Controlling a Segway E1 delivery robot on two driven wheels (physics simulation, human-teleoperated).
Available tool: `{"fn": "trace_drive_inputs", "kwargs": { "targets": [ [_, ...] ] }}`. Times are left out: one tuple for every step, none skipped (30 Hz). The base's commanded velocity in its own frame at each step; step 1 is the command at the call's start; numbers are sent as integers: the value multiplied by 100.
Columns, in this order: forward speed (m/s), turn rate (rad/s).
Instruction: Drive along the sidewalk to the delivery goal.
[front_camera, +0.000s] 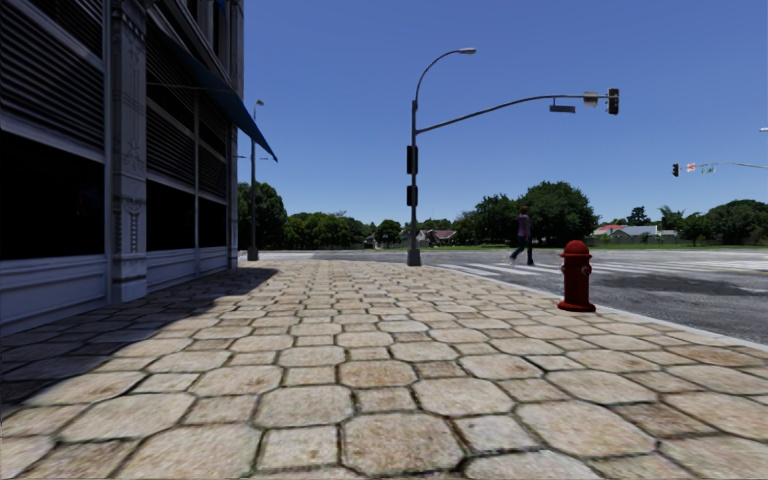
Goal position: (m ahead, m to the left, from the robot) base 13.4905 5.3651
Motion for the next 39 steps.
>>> {"fn": "trace_drive_inputs", "kwargs": {
  "targets": [
    [179, 0],
    [177, 0],
    [175, 0],
    [175, 0],
    [175, 0],
    [175, 0],
    [173, 0],
    [173, 0],
    [173, 0],
    [172, 0],
    [172, 0],
    [172, 0],
    [172, 0],
    [172, 0],
    [172, 0],
    [172, 0],
    [172, 0],
    [172, 0],
    [172, 0],
    [172, 0],
    [172, 2],
    [172, 2],
    [172, 3],
    [172, 3],
    [172, 4],
    [172, 6],
    [172, 6],
    [171, 6],
    [171, 7],
    [171, 7],
    [171, 7],
    [171, 7],
    [171, 7],
    [171, 7],
    [171, 7],
    [171, 7],
    [171, 7],
    [171, 7],
    [171, 7]
  ]
}}
